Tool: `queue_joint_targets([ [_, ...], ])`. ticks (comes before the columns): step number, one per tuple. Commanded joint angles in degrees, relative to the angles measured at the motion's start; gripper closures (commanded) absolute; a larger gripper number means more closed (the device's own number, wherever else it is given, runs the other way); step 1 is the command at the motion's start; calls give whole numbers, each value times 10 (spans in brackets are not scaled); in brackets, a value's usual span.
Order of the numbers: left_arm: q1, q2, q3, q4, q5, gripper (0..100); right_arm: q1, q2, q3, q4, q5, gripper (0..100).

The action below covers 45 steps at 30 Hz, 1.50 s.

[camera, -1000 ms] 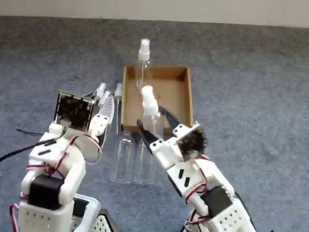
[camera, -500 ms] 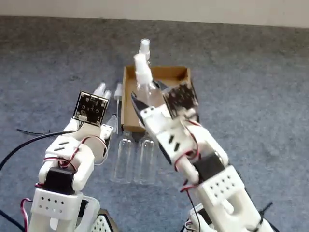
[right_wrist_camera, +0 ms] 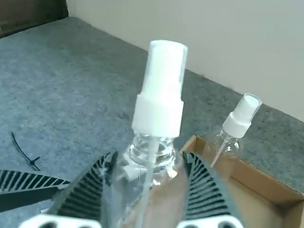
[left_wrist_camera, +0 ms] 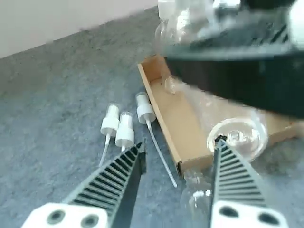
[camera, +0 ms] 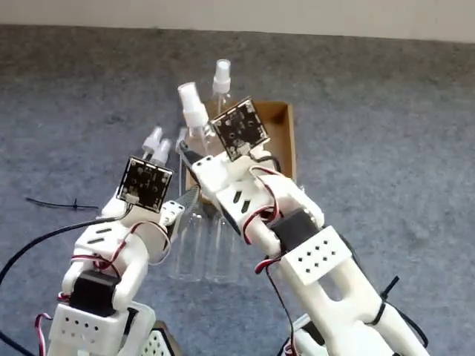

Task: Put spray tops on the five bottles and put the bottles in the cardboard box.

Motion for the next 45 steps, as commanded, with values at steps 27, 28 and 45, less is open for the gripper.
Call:
queue_joint_targets([
  [27, 0, -17, 61, -67, -2, 787, 204, 227, -175, -65, 3, 995],
  [28, -12, -17, 64, -70, -1, 787, 204, 249, -175, -97, 2, 995],
  [45, -65, -15, 74, -109, 0, 787, 234, 458, -176, -297, 2, 995],
])
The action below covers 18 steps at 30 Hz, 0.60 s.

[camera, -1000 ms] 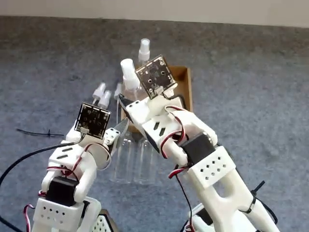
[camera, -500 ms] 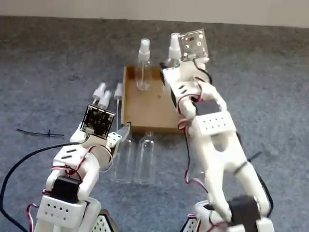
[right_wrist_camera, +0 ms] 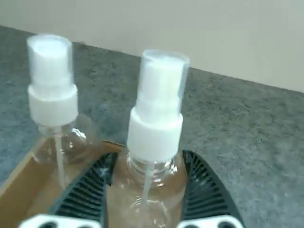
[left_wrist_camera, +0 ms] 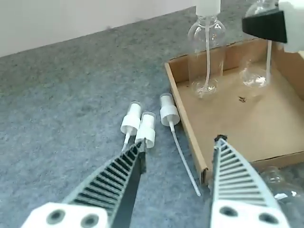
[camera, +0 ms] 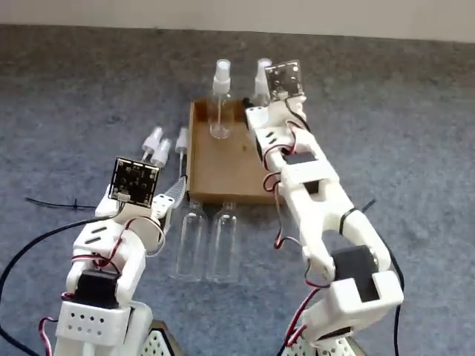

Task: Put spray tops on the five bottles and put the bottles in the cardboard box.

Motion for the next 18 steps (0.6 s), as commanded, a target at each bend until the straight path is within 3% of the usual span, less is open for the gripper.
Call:
queue_joint_targets([
  [1, -6, -5, -5, -15, 0, 787, 26, 7, -36, -37, 1, 995],
  [6, -6, -4, -4, -16, 0, 787, 34, 21, -31, -88, 1, 995],
  [18, -6, -4, -4, -16, 0, 787, 30, 58, -36, -90, 1, 995],
])
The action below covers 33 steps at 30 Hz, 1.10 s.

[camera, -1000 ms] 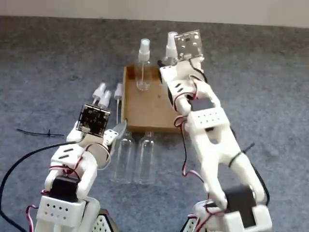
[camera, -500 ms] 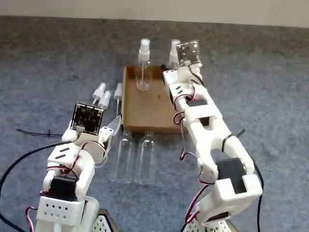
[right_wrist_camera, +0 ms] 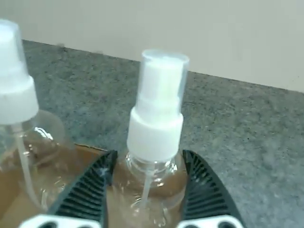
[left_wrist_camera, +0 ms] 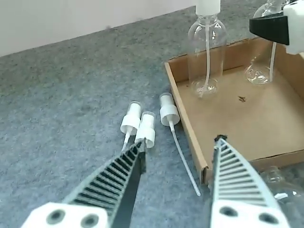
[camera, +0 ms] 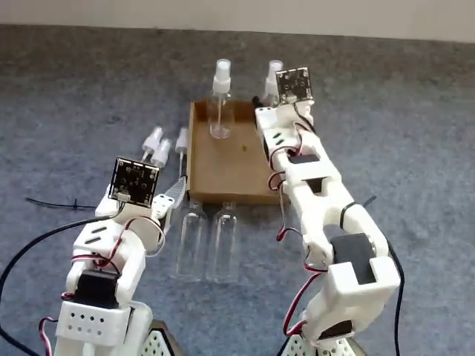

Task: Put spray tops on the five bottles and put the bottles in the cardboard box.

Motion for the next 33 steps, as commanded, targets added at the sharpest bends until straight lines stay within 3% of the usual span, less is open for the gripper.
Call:
queue_joint_targets([
  [1, -6, -4, -4, -16, 0, 787, 4, 3, -34, -16, 1, 995],
  [9, -6, -3, -4, -16, 0, 787, -9, 4, -31, -16, 3, 981],
  [17, -6, -2, -4, -16, 0, 787, -21, 3, -33, -13, 3, 817],
  [29, -6, -1, -3, -17, 0, 787, -21, 2, -91, -7, 4, 810],
  [33, -6, -6, 7, -25, -2, 787, -22, 3, -136, 60, 4, 810],
])
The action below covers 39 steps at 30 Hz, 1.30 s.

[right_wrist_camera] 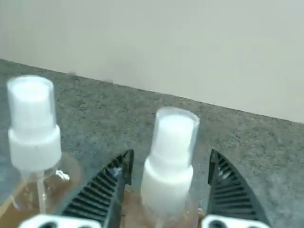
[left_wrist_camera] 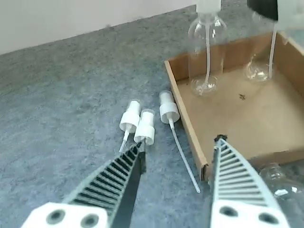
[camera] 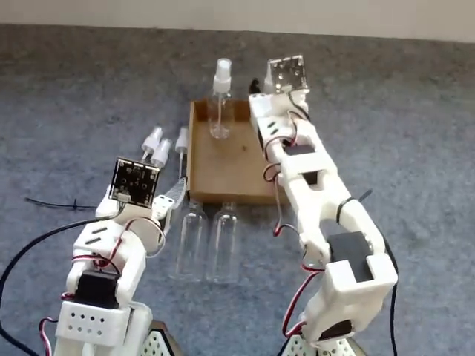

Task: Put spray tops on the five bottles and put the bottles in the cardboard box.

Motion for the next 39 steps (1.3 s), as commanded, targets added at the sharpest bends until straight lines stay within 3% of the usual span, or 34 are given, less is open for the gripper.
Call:
queue_joint_targets([
  [1, -6, -5, 0, -29, -2, 787, -6, -7, -80, 63, 3, 810],
  [6, -6, -3, 0, -30, -2, 787, -5, -9, -161, 99, 4, 810],
  [9, -6, -3, 0, -30, -2, 787, -4, -9, -265, 211, 4, 810],
  [12, -7, -4, 0, -30, -2, 787, -2, -9, -387, 382, 3, 810],
  [20, -8, -5, 0, -30, -2, 787, -7, -7, -655, 969, 2, 810],
  [23, -8, -4, 0, -30, -2, 787, -3, -9, -714, 1122, 4, 810],
  [29, -9, -6, 0, -29, -2, 787, 55, -95, -588, 1115, 24, 813],
  [34, -9, -2, 0, -29, -2, 787, 31, -255, -275, 1105, 95, 810],
  [39, -9, -5, 0, -30, -3, 787, 15, -375, 24, 973, 103, 779],
])
